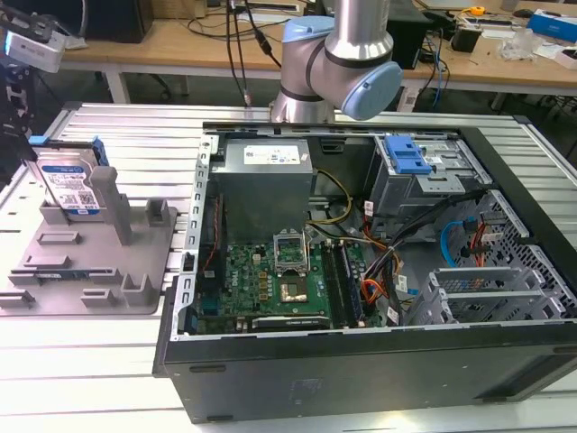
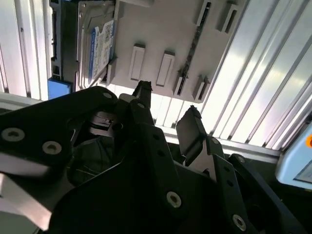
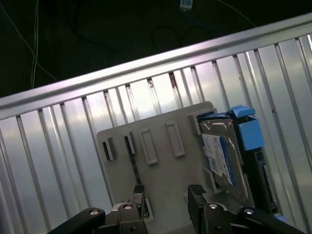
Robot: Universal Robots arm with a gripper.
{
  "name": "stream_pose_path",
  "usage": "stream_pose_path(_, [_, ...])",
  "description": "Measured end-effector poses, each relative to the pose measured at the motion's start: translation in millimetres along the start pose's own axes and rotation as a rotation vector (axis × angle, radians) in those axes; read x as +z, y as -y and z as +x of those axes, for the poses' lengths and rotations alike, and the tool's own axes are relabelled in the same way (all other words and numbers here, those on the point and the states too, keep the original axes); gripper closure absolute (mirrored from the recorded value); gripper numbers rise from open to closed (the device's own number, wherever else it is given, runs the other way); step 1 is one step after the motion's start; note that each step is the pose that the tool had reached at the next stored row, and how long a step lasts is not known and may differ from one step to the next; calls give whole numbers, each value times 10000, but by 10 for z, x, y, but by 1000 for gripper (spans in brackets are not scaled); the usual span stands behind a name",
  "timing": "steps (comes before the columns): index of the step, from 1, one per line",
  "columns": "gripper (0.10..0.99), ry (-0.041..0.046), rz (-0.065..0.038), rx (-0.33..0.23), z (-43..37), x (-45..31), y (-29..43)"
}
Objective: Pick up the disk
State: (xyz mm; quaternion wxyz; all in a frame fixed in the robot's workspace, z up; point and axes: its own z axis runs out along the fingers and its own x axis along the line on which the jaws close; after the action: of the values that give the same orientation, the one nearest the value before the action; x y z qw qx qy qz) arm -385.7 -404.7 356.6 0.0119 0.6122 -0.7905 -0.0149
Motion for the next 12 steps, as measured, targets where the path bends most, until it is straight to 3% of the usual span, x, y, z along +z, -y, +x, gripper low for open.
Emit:
stream_pose_path(7, [604, -52, 24, -1417, 0, 6, 0])
stream_pose_path(12, [604, -61, 40, -1578, 0, 8, 1])
